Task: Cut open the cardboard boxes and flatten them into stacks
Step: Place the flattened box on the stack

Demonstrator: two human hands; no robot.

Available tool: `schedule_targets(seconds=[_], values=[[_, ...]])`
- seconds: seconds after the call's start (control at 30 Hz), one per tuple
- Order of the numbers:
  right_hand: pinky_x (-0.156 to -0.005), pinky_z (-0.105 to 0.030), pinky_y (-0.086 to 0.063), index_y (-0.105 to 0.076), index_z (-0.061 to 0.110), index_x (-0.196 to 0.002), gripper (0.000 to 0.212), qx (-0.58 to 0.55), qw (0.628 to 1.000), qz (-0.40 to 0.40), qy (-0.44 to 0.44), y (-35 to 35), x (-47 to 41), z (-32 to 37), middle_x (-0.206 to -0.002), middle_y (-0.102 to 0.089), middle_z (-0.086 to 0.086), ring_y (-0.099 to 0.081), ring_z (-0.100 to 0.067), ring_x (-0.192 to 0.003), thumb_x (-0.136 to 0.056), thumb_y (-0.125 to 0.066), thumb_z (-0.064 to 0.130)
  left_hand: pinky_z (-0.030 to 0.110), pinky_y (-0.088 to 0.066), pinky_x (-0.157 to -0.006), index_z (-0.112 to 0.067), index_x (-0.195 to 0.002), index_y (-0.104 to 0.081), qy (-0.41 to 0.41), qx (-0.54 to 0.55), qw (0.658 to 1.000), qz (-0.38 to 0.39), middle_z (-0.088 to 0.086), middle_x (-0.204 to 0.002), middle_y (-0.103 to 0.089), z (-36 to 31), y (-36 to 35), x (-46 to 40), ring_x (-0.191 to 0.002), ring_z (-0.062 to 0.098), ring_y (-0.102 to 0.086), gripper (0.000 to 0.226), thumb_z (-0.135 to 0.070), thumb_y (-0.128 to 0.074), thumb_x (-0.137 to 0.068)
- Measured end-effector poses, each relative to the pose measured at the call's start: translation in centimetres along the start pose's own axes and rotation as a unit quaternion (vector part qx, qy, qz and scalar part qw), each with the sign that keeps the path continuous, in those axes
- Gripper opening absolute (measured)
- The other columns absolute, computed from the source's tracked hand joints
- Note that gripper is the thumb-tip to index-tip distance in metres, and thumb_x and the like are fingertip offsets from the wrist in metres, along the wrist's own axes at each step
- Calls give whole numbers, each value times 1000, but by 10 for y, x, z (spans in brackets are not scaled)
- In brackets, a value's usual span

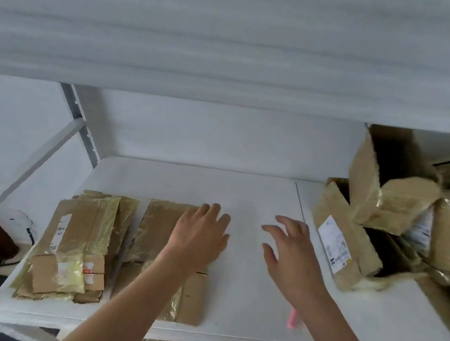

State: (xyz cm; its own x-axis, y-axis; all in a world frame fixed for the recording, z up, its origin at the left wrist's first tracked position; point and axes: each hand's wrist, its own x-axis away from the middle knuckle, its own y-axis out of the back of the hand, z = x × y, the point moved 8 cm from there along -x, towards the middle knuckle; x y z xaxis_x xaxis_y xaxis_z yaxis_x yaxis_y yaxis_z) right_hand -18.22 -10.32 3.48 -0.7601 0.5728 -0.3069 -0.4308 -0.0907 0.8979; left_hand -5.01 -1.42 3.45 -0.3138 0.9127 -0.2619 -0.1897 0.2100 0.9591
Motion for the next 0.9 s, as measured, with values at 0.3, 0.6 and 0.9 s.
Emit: schedule_targets(seconds=[0.3,0.6,0.9], values=[[-105,-40,-34,-62,6,-122,45,129,965,-229,-24,153,9,-85,-136,-47,-19,-39,-33,-120,-77,-69,0,39,-55,-75,-15,-101,-70,-46,13,998,-49,7,-104,-66,-110,29,-60,-87,25,-67,37,-37,-80,-74],[-120,-47,-17,-54,-1,-132,58,294,952,-82,20,148,-45,-151,-132,-58,-18,-41,-33,-138,-84,-70,26,36,-56,-68,-15,-95,-69,-25,4,998,-51,7,-99,-67,-168,46,-84,-81,24,-68,35,-34,-83,-69],[-51,-25,-25,-67,21,-90,12,330,940,-8,-82,135,-55,-163,-68,-61,6,-51,-14,-53,-80,-69,28,38,-54,-69,-14,-105,-67,34,0,999,-21,9,-109,-65,-162,43,-72,-88,26,-67,34,-34,-77,-79]])
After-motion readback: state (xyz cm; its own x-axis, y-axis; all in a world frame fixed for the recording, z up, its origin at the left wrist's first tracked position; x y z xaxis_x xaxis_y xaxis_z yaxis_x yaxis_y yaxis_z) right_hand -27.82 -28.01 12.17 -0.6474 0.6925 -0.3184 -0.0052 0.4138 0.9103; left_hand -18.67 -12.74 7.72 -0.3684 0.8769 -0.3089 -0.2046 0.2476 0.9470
